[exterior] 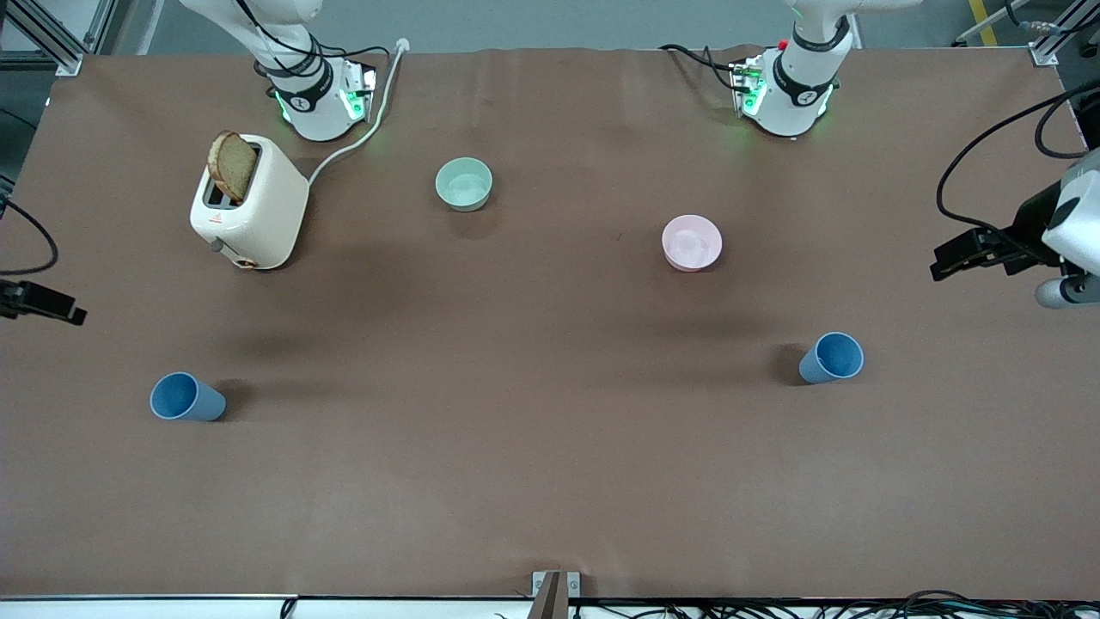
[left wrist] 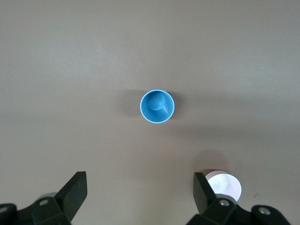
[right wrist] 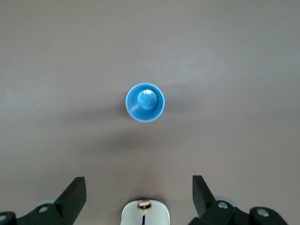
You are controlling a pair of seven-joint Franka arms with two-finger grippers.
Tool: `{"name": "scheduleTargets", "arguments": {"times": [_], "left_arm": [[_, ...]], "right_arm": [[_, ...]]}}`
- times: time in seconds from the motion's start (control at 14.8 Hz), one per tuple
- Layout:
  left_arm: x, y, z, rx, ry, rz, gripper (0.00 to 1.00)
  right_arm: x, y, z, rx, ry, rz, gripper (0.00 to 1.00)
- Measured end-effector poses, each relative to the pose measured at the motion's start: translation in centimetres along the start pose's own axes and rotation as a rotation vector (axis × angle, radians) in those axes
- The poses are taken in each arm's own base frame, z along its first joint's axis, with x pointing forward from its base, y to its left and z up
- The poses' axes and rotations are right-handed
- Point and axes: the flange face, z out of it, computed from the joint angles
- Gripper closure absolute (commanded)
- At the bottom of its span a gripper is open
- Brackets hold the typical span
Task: Stack blue cups with both arms
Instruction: 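Move the right gripper and the left gripper toward the blue cups, then grasp the blue cup with the right gripper while the left gripper grasps the other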
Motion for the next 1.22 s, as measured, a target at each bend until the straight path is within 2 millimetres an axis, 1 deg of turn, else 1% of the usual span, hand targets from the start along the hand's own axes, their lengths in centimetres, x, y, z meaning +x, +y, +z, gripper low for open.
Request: {"name": "scheduleTargets", "arguments": {"times": [0.14,0.27,0.41,0.54,0.68,0.88,1.08,1.22], "left_arm": [[0.9,-0.1,1.6,0.002,-0.024,-0.003,0.0],[1.9,-0.5,2.8,0.003,-0.034,-0.01,0.0],[3.2,-2.0,3.6,0.002,-0.036,-0.036,0.0],[4.5,-4.0,5.0,0.001,-0.034,-0.063,0.0],[5.6,-5.3,7.3,0.0,-0.055,-0.06,0.0],[6.9,-6.0,11.4,0.0,-0.106,-0.062,0.0],[8.4,-6.1,15.0,0.0,-0.106,-0.061,0.0],[9.5,-5.7,17.0,-0.001,-0.077,-0.055,0.0]], "right_arm": [[0.4,0.3,3.4,-0.005,0.019,-0.012,0.0],[0.4,0.6,6.2,-0.006,0.027,-0.027,0.01],[0.4,0.7,8.3,-0.004,0.015,-0.034,0.02],[0.8,0.8,10.4,-0.001,0.007,-0.033,0.03],[1.4,0.9,12.8,0.016,0.004,-0.021,0.03],[2.2,1.7,16.5,0.034,0.014,-0.024,0.05],[2.5,3.6,20.0,0.06,0.019,-0.039,0.1],[2.4,4.4,21.6,0.089,0.016,-0.029,0.14]]}}
